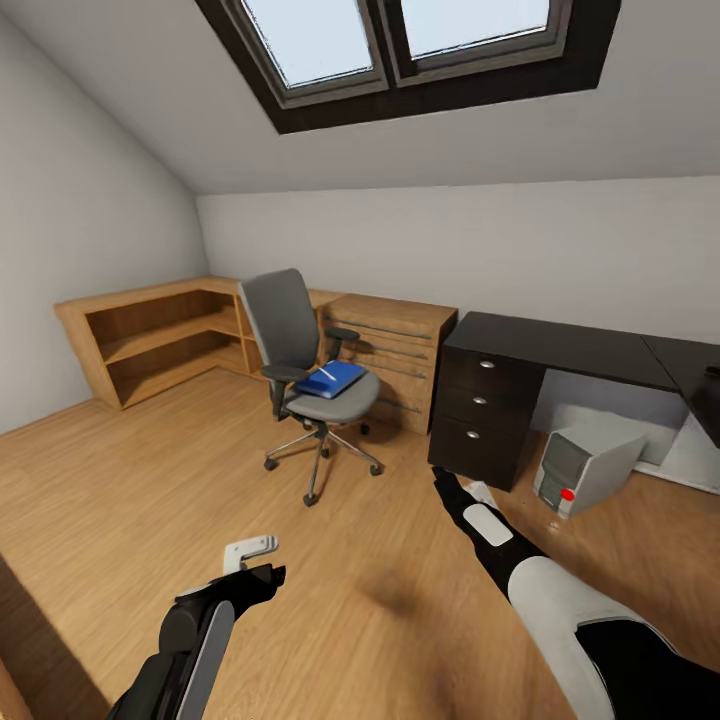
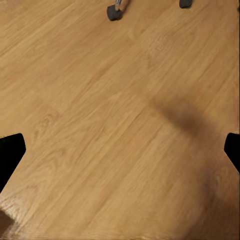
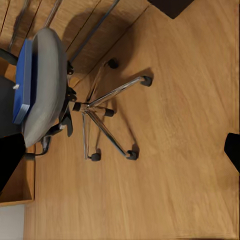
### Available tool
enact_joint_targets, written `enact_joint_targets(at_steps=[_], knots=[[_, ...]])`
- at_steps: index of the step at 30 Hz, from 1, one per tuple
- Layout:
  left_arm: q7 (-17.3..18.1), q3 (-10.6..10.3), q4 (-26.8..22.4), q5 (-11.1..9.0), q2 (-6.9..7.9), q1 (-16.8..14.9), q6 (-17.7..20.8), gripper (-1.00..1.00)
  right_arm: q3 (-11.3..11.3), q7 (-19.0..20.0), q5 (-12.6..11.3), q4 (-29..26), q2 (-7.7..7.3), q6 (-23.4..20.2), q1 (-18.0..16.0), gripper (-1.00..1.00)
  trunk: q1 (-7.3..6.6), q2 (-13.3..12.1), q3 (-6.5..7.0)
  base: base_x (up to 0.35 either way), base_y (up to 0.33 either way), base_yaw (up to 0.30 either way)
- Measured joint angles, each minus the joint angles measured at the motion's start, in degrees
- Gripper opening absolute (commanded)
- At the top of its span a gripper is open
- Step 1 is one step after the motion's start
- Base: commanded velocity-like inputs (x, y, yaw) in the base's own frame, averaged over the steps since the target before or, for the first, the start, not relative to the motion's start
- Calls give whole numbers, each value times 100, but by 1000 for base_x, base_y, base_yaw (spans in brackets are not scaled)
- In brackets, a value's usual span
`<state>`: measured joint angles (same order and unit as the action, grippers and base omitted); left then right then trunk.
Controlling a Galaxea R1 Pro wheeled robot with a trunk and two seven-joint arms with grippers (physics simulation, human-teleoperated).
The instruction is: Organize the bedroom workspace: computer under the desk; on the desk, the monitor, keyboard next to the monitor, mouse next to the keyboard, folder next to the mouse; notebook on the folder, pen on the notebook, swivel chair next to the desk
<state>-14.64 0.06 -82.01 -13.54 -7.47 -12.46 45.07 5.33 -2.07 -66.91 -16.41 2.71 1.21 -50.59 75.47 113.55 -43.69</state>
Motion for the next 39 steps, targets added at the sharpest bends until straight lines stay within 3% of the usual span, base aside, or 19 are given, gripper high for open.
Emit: enact_joint_targets(at_steps=[6, 10, 11, 17, 19, 21, 22, 23, 25, 28, 30, 31, 34, 36, 39], knots=[[0, 2, -10, 0, 0, 0, 0, 100, 12, 0, 23, -10, 9, 10, 0, 100, -132, -241, 117, -344, 0, -259], [-3, 2, -13, 0, 0, 0, -11, 100, 93, -5, 242, -37, 21, 22, 0, 100, -220, -401, 190, -345, 0, -234], [-6, 2, -15, 0, 1, 0, -40, 100, 181, -7, 556, -55, 28, 68, 0, 100, -242, -441, 208, -345, 0, -143], [-9, 3, -16, 0, 1, 1, -66, 100, 259, -58, 1388, -348, 30, 300, 0, 100, -375, -682, 317, -255, 0, -47], [-14, 38, -18, 1, 3, 1, -70, 100, 257, -270, 1828, -640, 26, 327, 1, 100, -420, -762, 353, -51, 0, -7], [-15, 51, -19, 0, 3, 1, -71, 100, 260, -543, 2077, -764, 25, 332, 5, 100, -465, -842, 388, -20, 0, -3], [-15, 60, -21, 1, 3, 1, -72, 100, 264, -992, 2349, -980, 24, 326, 19, 100, -487, -882, 407, -8, 0, -1], [-15, 63, -20, 0, 3, 1, -72, 100, 265, -1237, 2457, -1158, 25, 312, 61, 100, -509, -922, 424, -6, 0, -1], [-15, 64, -23, 0, 3, 1, -73, 100, 265, -1475, 2542, -1411, 22, 285, 147, 100, -553, -1003, 460, -4, 0, -1], [-15, 66, -55, 0, 2, 1, -78, 100, 326, -1996, 2717, -2452, 2, 109, 587, 100, -619, -1123, 514, -2, 0, 0], [-17, 66, -91, 0, -1, 1, -79, 100, 380, -2152, 2804, -3014, -12, -24, 858, 100, -663, -1203, 550, -5, 0, 0], [-28, 67, -122, 0, -2, 1, -79, 100, 426, -2252, 2912, -3562, -27, -172, 1150, 100, -685, -1243, 568, -31, 0, 0], [-92, 65, -149, 1, -4, 2, -80, 100, 469, -2338, 3117, -4314, -47, -399, 1565, 100, -750, -1364, 622, -127, 0, 0], [-252, 62, -166, -2, -7, 2, -79, 100, 490, -2391, 3358, -4925, -59, -606, 1901, 100, -792, -1444, 657, -255, 0, 0], [-375, 60, -178, -6, -11, 2, -80, 100, 500, -2413, 3472, -5180, -58, -693, 2045, 100, -857, -1565, 711, -297, 0, 0]])
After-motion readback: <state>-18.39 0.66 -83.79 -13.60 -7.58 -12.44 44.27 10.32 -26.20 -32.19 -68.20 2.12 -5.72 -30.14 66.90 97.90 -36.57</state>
